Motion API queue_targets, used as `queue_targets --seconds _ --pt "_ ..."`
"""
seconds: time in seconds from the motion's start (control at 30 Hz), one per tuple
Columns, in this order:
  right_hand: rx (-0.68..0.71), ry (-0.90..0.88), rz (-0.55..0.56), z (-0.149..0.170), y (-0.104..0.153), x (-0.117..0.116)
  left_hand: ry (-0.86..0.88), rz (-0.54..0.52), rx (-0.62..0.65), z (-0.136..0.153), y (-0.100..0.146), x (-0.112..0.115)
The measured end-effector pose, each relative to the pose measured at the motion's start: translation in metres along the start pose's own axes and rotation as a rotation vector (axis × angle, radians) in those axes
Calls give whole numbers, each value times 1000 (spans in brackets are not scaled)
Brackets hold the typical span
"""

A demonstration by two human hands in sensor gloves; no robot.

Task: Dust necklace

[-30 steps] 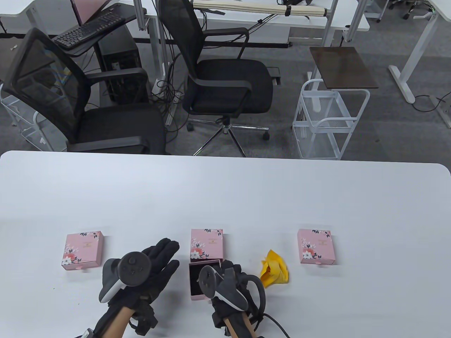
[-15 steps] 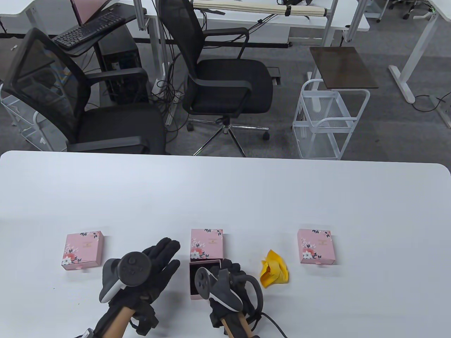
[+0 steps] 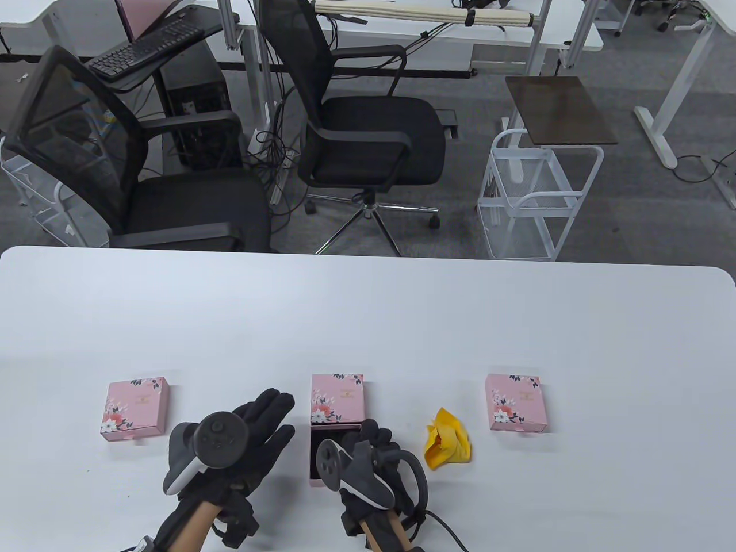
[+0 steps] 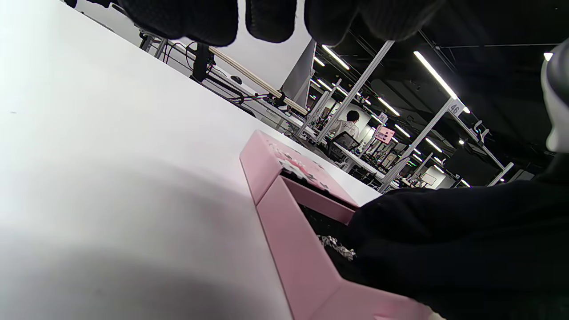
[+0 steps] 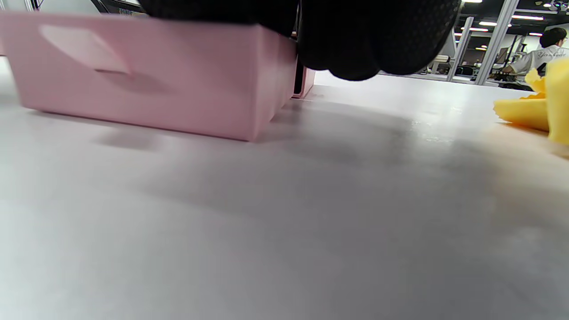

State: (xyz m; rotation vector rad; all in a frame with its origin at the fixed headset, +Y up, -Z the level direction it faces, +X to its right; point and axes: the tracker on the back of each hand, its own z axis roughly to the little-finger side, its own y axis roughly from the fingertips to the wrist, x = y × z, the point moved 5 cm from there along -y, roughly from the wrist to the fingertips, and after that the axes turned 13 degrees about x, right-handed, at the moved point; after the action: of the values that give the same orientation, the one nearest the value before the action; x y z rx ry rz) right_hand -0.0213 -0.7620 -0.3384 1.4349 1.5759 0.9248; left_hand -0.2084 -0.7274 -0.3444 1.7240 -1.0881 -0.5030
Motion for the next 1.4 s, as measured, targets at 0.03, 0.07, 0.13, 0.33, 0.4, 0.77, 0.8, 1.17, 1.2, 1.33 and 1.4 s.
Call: queue_targets --seconds 0.03,0.07,0.13,0.33,0.4,0.77,0.8,1.17,1.2,1.33,1.4 --pt "1 -1 4 0 0 0 1 -2 0 0 0 0" --pt "1 -3 8 0 0 0 1 -3 0 0 0 0" --pt "4 -8 18 1 1 2 4 -6 0 0 0 -1" --pt "9 -64 135 5 10 25 -1 0 0 0 0 0" --pt "10 -76 170 6 12 32 -4 1 2 0 0 1" --pt "53 -193 382 11 26 82 1 9 16 -2 -1 3" --pt "65 -199 398 10 27 90 4 10 17 -2 -1 3" --pt "149 -308 517 8 31 156 -27 -24 46 -8 -2 5" --pt "154 -326 535 8 32 158 -36 -29 52 -10 -2 5" --pt "177 -342 564 9 36 165 -22 -101 85 -20 -2 -6" --pt "182 -356 582 11 39 170 32 -184 104 -29 -2 -20"
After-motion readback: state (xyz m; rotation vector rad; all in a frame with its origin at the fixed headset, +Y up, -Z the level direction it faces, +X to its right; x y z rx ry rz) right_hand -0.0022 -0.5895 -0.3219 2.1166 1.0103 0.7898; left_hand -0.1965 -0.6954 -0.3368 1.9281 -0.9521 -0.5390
